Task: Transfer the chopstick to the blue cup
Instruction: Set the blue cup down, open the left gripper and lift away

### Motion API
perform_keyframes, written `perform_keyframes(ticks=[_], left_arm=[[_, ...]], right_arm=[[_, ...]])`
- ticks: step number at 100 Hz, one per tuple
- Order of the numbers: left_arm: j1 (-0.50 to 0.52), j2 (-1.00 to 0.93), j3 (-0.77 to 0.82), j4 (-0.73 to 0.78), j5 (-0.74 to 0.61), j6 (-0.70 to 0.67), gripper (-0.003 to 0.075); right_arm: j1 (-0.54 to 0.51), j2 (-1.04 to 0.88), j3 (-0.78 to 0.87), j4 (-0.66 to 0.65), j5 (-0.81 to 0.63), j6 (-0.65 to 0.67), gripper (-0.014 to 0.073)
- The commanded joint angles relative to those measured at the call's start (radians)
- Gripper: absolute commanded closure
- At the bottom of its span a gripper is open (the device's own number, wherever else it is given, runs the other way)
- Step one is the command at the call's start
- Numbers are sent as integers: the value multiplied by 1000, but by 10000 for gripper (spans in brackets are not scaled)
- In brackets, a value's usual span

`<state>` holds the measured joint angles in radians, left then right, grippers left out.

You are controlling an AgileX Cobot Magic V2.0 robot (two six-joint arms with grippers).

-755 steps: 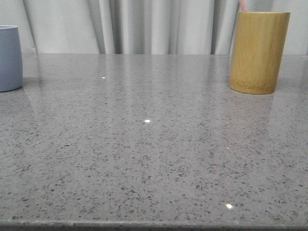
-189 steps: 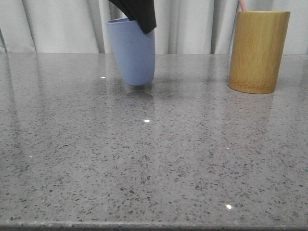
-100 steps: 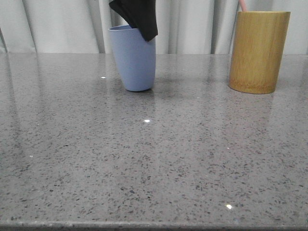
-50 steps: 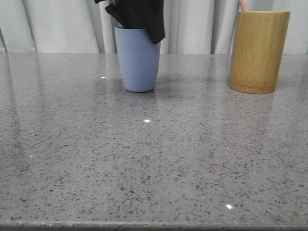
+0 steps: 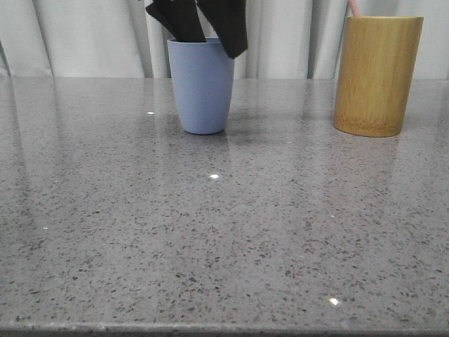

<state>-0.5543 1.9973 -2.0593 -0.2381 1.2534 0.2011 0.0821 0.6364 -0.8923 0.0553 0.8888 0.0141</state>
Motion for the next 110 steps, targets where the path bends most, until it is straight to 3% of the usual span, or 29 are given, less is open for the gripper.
perform_keyframes(ticks=[1,22,37,67,91,110], left_arm=[[-10,-94,-33,-26,13,-13,274],[-10,-165,-34,-5,13,-13,274],[2,-223,-34,116,13,-70,274],[161,-353,-7,133,13,-124,274],[297,-502,200,140,3,-127,274],[384,-645,431,147,-94,-127,274]], right_arm=[[-1,9,-35,1,-73,-2,84],[-1,9,-35,1,-73,-2,84],[-1,9,-35,1,-73,-2,84],[-1,9,-35,1,-73,-2,84],[-1,9,-35,1,-73,-2,84],[-1,9,-35,1,-73,-2,84]])
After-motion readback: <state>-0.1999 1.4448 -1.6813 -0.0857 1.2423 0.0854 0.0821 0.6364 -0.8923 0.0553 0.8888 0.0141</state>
